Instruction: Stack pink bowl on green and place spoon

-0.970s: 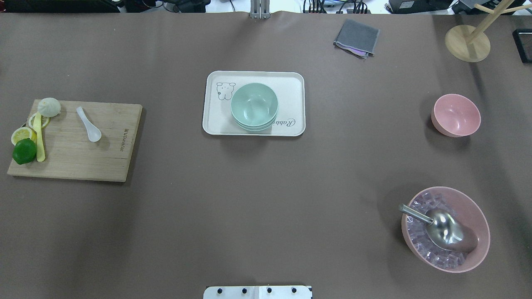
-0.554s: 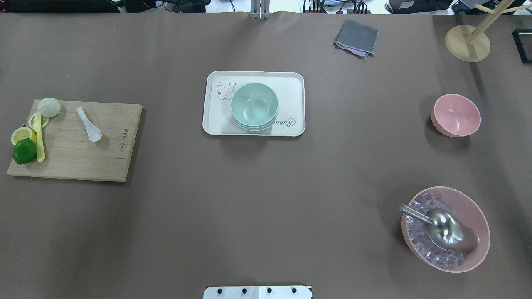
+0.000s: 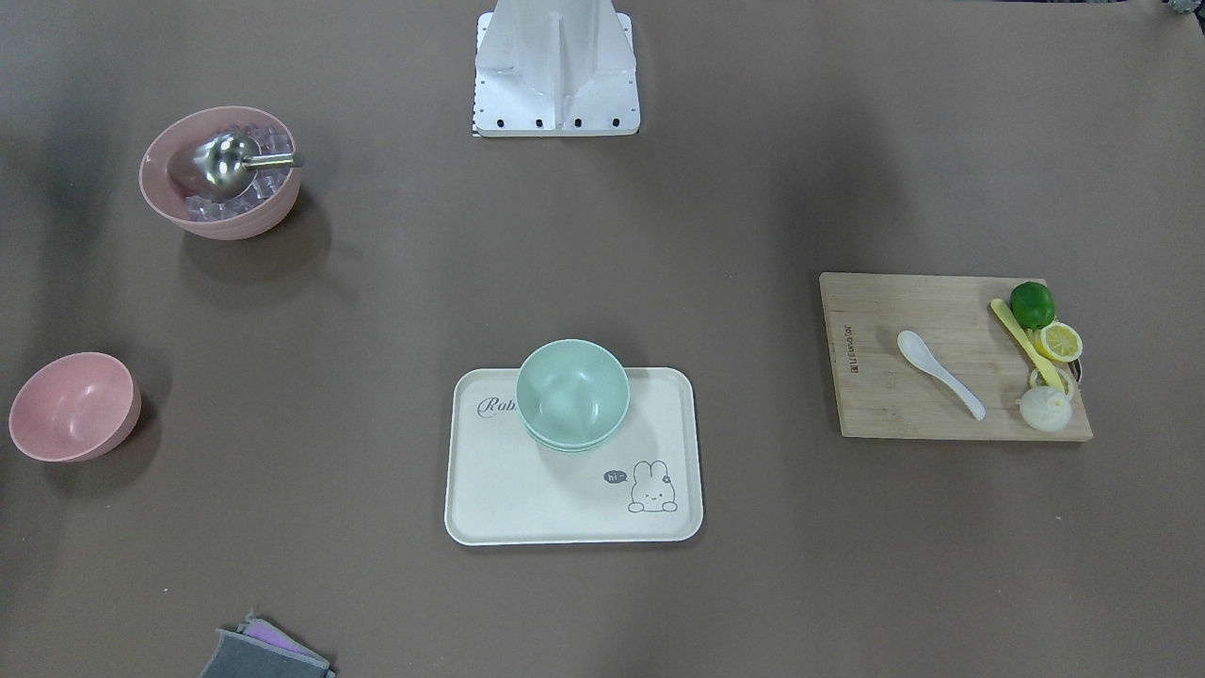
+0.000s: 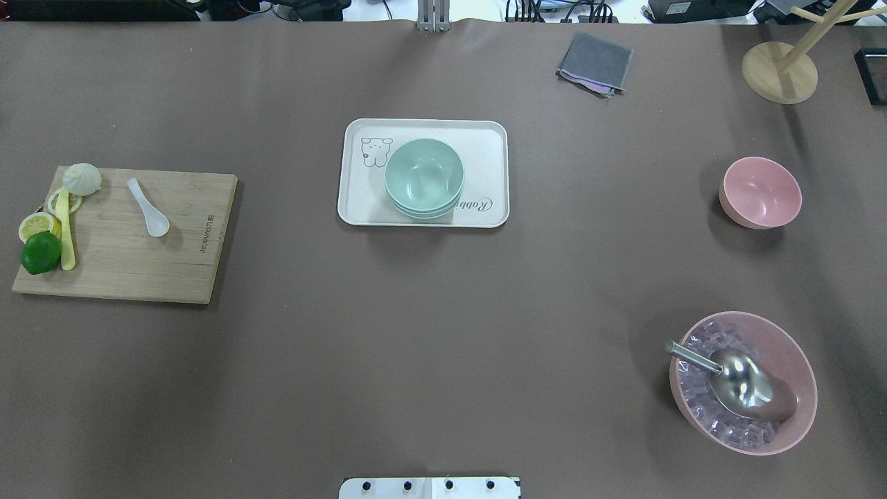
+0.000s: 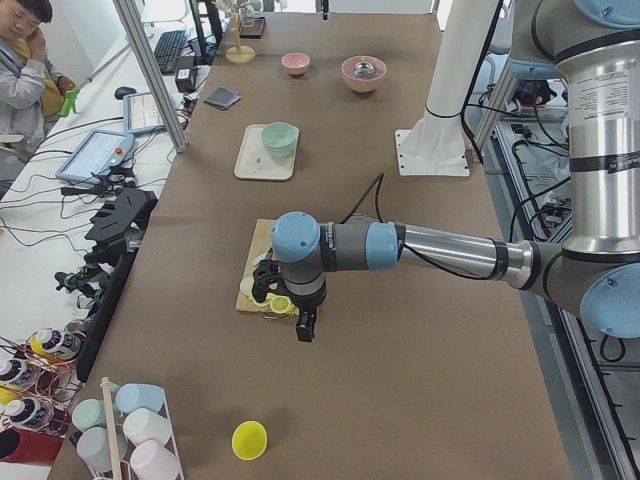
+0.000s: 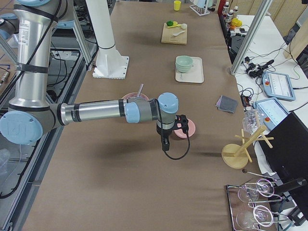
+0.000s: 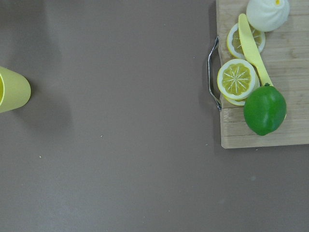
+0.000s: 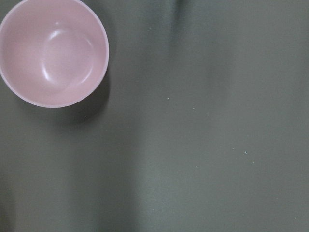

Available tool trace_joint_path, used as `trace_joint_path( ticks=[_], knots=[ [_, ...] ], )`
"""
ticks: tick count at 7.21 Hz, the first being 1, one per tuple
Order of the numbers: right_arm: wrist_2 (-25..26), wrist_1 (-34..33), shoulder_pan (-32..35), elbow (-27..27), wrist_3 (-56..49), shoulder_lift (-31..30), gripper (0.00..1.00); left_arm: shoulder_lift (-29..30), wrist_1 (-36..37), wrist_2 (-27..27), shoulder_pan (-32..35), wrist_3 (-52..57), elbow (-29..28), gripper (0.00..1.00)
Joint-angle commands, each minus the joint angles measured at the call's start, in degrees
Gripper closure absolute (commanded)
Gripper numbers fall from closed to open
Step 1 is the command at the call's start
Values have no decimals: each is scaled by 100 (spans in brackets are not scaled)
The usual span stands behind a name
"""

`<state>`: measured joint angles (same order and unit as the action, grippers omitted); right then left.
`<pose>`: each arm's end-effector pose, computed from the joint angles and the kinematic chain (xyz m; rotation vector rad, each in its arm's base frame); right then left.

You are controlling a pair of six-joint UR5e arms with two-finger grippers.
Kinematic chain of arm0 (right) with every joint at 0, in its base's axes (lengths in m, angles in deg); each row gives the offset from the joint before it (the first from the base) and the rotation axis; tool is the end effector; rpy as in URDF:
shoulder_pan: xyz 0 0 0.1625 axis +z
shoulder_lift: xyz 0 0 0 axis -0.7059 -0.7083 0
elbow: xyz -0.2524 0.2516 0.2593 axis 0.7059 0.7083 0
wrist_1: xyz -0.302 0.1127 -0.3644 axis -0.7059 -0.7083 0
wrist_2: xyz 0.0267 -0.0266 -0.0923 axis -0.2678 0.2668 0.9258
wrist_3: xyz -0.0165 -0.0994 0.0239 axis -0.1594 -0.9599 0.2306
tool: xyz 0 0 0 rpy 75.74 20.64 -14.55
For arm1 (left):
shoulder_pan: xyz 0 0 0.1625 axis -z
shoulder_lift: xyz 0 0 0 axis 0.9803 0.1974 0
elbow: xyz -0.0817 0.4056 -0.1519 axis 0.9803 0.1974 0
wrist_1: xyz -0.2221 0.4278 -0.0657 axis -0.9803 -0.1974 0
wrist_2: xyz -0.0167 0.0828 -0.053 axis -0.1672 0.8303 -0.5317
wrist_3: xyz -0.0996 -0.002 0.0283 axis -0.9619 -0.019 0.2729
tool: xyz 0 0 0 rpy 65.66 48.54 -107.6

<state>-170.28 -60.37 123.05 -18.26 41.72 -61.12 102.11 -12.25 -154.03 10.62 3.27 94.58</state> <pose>-0.0447 -0.5203 0.5919 0.0551 -0.7578 -0.2130 -0.0532 -0.4971 0.6071 0.0012 0.7916 0.1321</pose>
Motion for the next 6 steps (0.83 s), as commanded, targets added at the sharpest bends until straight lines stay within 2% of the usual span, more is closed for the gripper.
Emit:
trace_joint_path(
  ticks=[1,3,6],
  knots=[
    [103,298,-581,321,69,301,0,23,-81,-3,-2,-11,-77,2],
    [103,545,-617,1381,61,1133,0,58,-82,6,-2,-29,-77,2],
    [68,590,-739,2211,646,1830,0,164,-73,6,-2,-38,-68,2]
  ],
)
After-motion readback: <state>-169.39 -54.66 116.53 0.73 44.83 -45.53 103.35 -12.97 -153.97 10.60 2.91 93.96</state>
